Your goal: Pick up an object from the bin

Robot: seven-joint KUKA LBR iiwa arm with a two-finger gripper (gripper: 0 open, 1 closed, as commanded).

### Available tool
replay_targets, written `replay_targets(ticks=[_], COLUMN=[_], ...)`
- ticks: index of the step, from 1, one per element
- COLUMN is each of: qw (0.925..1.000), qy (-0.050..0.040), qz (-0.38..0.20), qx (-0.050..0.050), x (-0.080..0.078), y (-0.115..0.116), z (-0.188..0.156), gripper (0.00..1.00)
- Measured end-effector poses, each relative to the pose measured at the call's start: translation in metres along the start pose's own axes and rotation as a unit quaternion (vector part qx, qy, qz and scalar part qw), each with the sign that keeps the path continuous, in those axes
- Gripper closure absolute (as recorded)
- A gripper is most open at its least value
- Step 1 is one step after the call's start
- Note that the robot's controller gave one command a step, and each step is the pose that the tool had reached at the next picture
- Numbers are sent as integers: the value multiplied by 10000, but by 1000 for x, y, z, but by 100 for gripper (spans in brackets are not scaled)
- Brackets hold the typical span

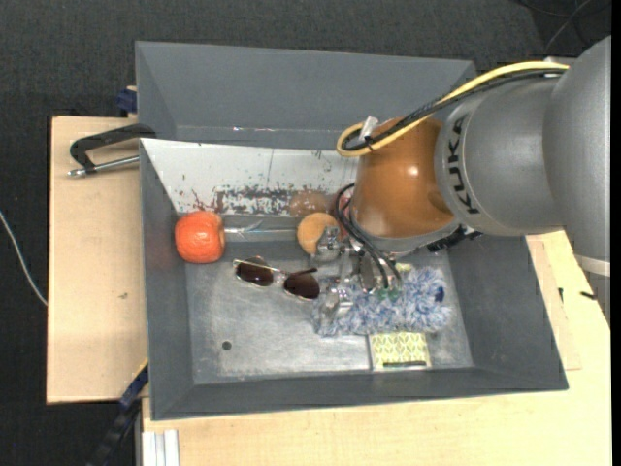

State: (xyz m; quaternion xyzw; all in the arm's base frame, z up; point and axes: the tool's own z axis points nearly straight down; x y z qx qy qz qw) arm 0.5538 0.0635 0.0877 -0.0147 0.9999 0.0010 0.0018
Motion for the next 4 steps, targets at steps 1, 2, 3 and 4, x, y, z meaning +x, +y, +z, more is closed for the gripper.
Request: replay_targets(ticks=[1,2,3,4], qw=[9998,9964,10000,9964], qy=[80,47,49,2], qz=[-199,850,-45,848], qx=[-18,5,-2,10], x=[-8,1,-4,-2], y=[-20,-7,-14,-7], z=[16,15,15,11], gripper=[0,0,0,100])
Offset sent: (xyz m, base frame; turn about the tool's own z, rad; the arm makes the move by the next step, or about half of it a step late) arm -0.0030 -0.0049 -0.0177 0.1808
